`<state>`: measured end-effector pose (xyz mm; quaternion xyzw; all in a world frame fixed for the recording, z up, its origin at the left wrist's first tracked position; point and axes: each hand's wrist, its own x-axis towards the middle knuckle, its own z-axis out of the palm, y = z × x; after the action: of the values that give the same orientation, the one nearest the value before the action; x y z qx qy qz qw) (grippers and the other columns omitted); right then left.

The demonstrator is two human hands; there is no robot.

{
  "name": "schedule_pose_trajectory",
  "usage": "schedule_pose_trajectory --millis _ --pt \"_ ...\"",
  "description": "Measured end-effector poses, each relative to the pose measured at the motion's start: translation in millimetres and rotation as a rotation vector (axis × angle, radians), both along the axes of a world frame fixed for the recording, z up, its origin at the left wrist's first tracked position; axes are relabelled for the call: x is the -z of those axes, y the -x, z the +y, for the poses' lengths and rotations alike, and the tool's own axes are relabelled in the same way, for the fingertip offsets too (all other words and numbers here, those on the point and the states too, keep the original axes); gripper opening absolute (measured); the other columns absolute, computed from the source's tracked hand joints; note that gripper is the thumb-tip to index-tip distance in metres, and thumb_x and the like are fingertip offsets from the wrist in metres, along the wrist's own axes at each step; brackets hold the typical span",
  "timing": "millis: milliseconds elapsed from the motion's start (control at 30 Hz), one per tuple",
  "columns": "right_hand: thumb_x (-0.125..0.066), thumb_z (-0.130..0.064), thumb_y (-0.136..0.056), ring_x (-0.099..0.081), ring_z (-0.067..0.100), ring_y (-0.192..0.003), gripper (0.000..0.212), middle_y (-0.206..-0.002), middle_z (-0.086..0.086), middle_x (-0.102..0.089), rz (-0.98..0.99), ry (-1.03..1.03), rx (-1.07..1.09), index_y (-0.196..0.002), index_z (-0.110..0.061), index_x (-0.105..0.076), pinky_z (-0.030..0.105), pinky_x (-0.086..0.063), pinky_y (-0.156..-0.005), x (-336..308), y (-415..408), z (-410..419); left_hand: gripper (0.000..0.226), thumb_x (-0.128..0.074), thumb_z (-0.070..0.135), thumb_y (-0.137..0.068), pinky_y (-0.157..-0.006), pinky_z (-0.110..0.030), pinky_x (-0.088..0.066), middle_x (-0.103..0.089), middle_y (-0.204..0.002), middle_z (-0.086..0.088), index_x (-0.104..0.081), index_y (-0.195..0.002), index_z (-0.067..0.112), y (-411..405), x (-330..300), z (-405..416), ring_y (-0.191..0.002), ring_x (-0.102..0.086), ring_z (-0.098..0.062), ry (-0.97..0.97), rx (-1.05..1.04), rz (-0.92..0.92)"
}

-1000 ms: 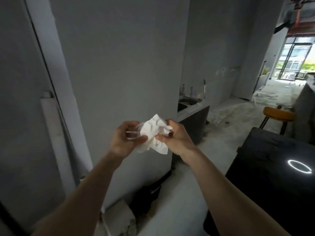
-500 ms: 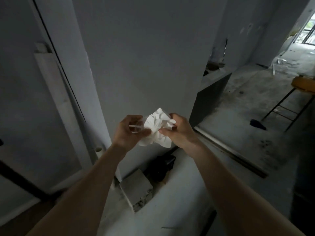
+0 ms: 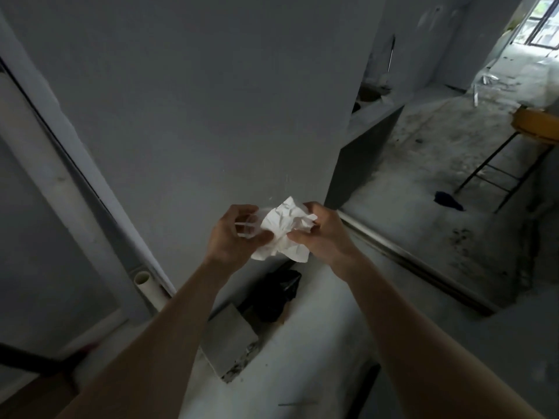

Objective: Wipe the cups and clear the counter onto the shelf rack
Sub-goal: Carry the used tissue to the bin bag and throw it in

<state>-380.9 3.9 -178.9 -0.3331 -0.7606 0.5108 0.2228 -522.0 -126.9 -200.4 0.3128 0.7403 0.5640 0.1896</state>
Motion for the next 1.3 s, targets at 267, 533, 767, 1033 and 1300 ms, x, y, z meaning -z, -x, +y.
schedule_pose_trajectory --millis 267,533,767,1033,1300 --pt "-0.082 -0.005 -0.075 -0.071 0.019 -0.089 0.038 -0.093 -0.003 -0.072 -0.043 0.053 0.054 -0.106 -0.022 -0.068 0.032 -0.056 -0.073 65 22 76 0.062 -0.088 0.019 -0.069 -0.090 -0.034 -0.056 -0.068 -0.116 0.003 -0.060 -0.124 0.018 23 54 78 -0.104 -0.066 -0.016 0.097 0.021 0.012" --pt "-0.071 -0.010 -0.081 -0.071 0.020 -0.093 0.036 -0.102 -0.001 -0.074 -0.201 0.058 0.147 -0.115 -0.021 -0.066 0.032 -0.059 -0.075 173 55 126 0.057 -0.085 0.018 -0.071 -0.079 -0.009 -0.048 -0.066 -0.112 0.011 -0.059 -0.121 0.020 63 163 142 -0.099 -0.063 -0.001 0.206 0.151 -0.070" --pt "-0.070 -0.008 -0.084 -0.064 0.010 -0.076 0.025 -0.088 -0.006 -0.070 -0.307 0.116 0.225 -0.107 -0.018 -0.068 0.004 -0.042 -0.061 314 81 135 0.051 -0.080 0.023 -0.067 -0.083 -0.018 -0.055 -0.070 -0.107 0.015 -0.059 -0.113 0.028 87 310 165 -0.098 -0.066 0.006 0.315 0.191 -0.254" --pt "-0.069 -0.010 -0.085 -0.066 0.013 -0.079 0.019 -0.090 -0.003 -0.070 -0.473 0.336 0.259 -0.102 -0.020 -0.065 0.011 -0.044 -0.056 487 89 145 0.052 -0.079 0.017 -0.079 -0.063 -0.009 -0.049 -0.064 -0.111 0.011 -0.056 -0.124 0.026 85 487 179 -0.096 -0.063 0.000 0.511 0.134 -0.436" --pt "-0.065 -0.010 -0.087 -0.057 0.013 -0.076 0.019 -0.081 -0.014 -0.056 -0.543 0.394 0.303 -0.097 -0.023 -0.054 0.015 -0.040 -0.058 590 108 160 0.056 -0.074 0.020 -0.085 -0.083 -0.023 -0.051 -0.059 -0.123 0.005 -0.049 -0.135 0.022 88 599 201 -0.111 -0.061 -0.014 0.606 0.092 -0.450"
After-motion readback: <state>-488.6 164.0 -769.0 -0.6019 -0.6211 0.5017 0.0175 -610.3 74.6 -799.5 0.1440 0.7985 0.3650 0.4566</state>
